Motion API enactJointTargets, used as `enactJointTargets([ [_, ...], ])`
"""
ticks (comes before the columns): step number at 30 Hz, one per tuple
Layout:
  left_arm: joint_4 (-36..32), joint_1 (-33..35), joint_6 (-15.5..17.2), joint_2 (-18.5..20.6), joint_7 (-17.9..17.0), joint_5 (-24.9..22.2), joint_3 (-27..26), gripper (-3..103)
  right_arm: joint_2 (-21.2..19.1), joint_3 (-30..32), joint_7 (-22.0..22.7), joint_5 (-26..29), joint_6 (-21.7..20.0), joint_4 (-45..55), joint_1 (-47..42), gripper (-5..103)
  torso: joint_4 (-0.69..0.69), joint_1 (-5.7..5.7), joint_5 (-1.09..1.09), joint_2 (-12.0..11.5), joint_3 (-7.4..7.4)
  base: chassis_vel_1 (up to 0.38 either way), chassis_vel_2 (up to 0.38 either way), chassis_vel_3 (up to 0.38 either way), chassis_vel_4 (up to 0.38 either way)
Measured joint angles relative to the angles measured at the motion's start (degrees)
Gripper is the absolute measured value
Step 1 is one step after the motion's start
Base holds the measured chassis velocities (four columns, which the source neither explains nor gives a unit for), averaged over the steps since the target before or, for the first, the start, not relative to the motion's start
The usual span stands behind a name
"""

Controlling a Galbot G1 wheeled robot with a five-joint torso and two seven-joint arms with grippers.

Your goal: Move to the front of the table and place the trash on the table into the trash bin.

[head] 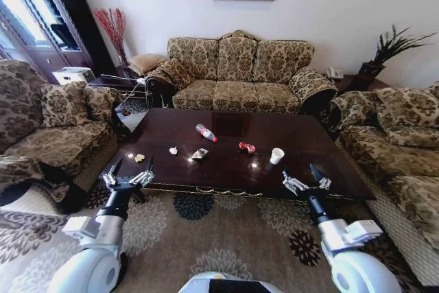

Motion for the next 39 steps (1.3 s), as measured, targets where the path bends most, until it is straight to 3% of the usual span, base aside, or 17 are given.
enactJointTargets([
  [27, 0.31, 0.45, 0.92, -3.04, -0.05, -0.40, 2.70, 100, 0.08, -0.13, 0.09, -0.37, -1.38, -2.45, 3.09, 100, 0.00, 0.00, -0.01, 0.00, 0.00, 0.000, 0.000, 0.000, 0.000],
  [39, 1.68, -0.13, 1.67, -2.48, -0.15, -0.92, 3.08, 100, 1.02, -2.46, -1.07, -2.31, -1.24, -1.47, 2.13, 100, 0.00, 0.00, -0.01, 0.00, 0.00, 0.000, 0.000, 0.000, 0.000],
])
